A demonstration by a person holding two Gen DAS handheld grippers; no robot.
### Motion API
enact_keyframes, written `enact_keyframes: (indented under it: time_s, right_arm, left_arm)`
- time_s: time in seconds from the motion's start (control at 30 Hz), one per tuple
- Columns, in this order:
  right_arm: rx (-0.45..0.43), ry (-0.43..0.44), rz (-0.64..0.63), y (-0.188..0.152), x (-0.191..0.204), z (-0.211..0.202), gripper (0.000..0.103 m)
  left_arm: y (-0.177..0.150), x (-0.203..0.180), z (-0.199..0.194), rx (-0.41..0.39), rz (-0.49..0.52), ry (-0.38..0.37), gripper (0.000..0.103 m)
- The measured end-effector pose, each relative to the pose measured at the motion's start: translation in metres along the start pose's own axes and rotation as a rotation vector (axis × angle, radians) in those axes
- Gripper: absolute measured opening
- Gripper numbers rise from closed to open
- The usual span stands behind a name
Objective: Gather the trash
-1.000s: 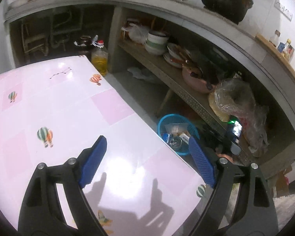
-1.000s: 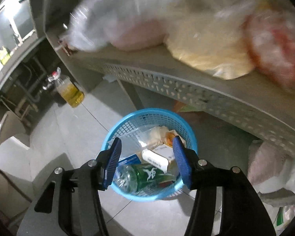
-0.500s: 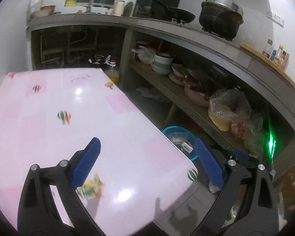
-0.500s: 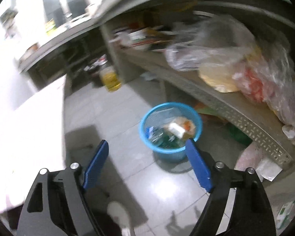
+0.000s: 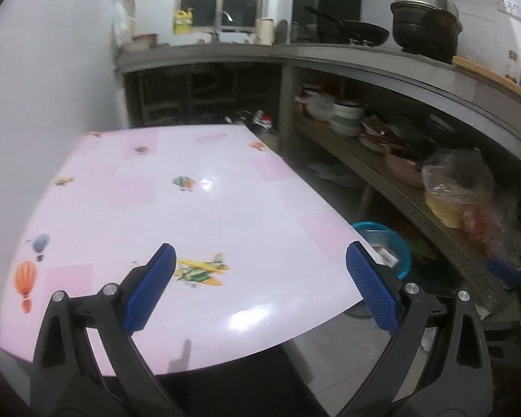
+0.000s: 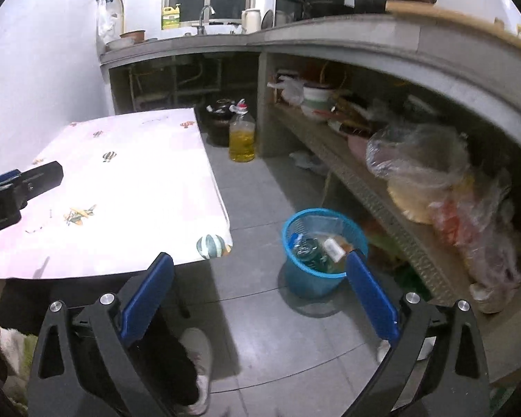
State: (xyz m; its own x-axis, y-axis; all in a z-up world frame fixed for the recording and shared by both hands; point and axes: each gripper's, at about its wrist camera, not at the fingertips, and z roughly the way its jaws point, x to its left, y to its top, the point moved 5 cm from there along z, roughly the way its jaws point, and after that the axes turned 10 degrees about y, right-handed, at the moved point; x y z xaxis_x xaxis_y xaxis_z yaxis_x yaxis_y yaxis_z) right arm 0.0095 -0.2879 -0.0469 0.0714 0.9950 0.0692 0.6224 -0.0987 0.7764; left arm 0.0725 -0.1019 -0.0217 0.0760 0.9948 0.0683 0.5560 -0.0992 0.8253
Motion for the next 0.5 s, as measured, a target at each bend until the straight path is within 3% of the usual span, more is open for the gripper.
enact_keyframes:
  time_s: [0.23,0.4,0.5]
  right_arm:
    - [-0.029,-0.061,-0.062,0.004,0.008,-0.030,0.096]
    - [-0.009,-0.052,0.024,0.002,-0.005,-0.036,0.096]
    - [-0.003,-0.052,0.071,-0.001,-0.016,-0.039,0.096]
  left_arm:
    - [-0.012,-0.006,-0.003,0.131,-0.007,0.038,0.094]
    - [-0.031,-0.009,0.002,0.215,0.017,0.060,0.094]
    - [-0.035,-0.004,0.001,0.225,0.028,0.083,0.094]
